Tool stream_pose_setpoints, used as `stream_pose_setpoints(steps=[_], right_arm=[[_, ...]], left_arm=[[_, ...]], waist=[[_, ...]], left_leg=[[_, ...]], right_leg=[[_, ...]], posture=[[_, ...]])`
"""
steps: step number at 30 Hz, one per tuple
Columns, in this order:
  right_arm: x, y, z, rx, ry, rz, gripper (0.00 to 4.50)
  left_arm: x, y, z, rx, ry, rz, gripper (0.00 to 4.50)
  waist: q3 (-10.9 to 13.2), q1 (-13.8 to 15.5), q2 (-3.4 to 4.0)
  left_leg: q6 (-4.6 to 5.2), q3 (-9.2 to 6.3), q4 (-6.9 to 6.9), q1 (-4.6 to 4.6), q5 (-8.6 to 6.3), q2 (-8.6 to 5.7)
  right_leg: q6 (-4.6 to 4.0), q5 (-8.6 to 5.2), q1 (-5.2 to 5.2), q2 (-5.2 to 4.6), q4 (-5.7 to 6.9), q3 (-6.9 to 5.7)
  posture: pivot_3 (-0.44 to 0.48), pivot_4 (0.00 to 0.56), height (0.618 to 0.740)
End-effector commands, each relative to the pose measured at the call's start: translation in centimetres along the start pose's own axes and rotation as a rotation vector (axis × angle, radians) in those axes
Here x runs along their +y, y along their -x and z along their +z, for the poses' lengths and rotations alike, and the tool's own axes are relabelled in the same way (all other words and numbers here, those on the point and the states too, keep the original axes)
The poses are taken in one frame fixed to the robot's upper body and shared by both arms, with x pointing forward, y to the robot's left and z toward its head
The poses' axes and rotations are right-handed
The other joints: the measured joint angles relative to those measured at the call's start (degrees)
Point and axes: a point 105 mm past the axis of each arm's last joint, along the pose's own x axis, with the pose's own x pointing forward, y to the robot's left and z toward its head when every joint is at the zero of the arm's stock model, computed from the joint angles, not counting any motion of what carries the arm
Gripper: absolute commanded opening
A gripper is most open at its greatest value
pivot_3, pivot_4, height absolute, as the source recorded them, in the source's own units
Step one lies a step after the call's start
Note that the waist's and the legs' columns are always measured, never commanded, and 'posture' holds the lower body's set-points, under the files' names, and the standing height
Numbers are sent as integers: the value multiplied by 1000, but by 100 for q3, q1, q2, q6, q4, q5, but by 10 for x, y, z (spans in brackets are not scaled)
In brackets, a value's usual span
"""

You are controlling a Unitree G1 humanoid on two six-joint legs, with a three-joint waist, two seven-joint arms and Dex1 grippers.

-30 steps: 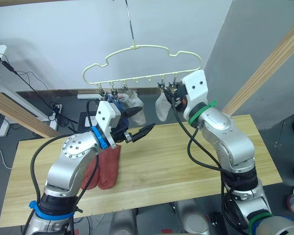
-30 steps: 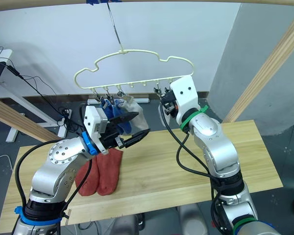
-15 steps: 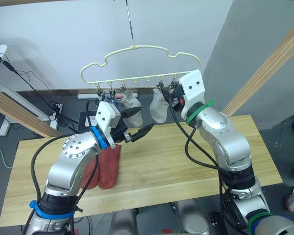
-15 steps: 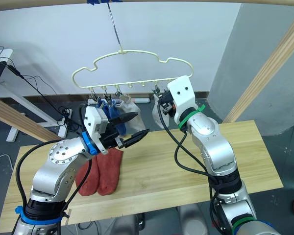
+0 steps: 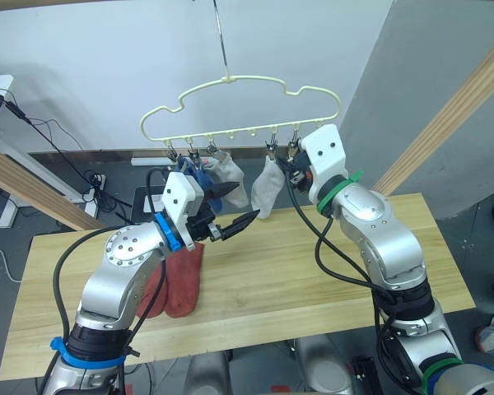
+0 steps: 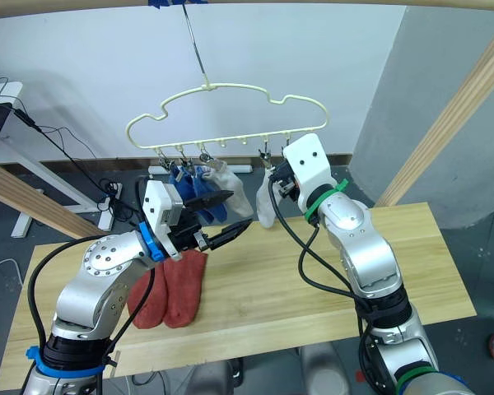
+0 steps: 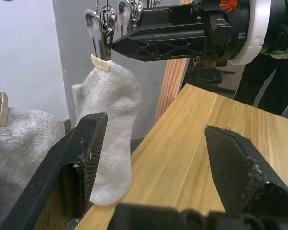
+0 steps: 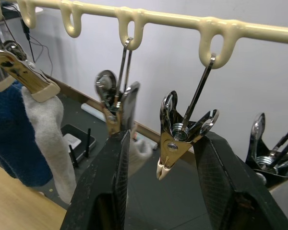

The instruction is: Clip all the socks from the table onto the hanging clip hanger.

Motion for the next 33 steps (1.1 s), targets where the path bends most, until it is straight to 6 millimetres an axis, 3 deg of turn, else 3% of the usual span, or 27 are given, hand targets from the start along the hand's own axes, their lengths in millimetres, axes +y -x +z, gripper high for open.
stream_pose_setpoints(steps=[1,18,33], right_arm=[[-5,0,12,-47,17,-39,2026],[-10,-9,24,-73,-172,-132,2026],[14,-8,38,-109,-196,-13,2026]], left_arm=[[-3,0,8,-31,-29,-9,3584],[-2,-1,9,-32,-33,-5,3584],[-2,-2,8,-29,-33,-2,3584]], waist=[[0,2,0],[0,12,0],[0,8,0]], left_leg=[[0,0,0,0,0,0],[0,-2,1,0,0,0],[0,-3,0,0,0,0]], right_leg=[[0,0,0,0,0,0],[-1,1,0,-1,2,-1],[-1,1,0,-2,2,-3]], posture=[[-191,268,740],[-191,269,740],[-187,268,740]])
